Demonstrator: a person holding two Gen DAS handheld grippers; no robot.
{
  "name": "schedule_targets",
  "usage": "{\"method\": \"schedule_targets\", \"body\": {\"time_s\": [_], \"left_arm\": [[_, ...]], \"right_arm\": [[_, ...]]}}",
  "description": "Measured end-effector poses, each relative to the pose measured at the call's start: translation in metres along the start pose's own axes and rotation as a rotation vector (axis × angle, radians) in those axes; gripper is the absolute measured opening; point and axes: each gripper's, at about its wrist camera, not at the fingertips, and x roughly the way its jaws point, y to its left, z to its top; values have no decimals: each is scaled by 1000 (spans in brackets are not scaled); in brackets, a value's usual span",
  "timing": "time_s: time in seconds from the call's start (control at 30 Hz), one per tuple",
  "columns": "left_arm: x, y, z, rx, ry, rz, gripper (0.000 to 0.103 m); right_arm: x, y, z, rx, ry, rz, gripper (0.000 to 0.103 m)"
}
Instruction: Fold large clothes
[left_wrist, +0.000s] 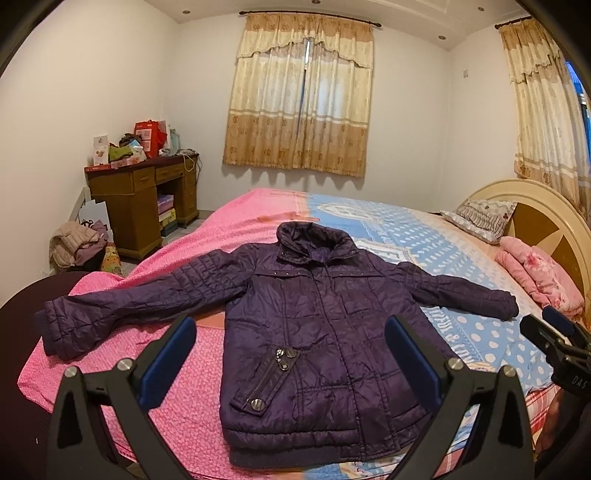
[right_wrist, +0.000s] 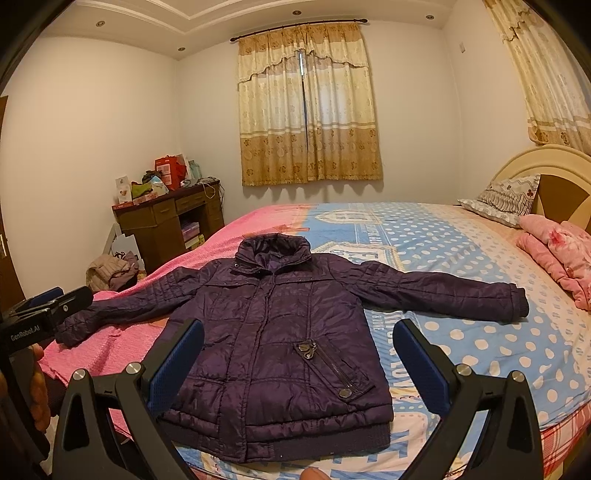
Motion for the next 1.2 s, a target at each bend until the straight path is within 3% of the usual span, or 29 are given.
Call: {"method": "schedule_targets", "body": {"time_s": [1.2], "left_arm": [[-2, 4, 0, -8, -11, 3, 103]], "right_arm": [[-1, 1, 1, 12, -1, 27, 102]]}}
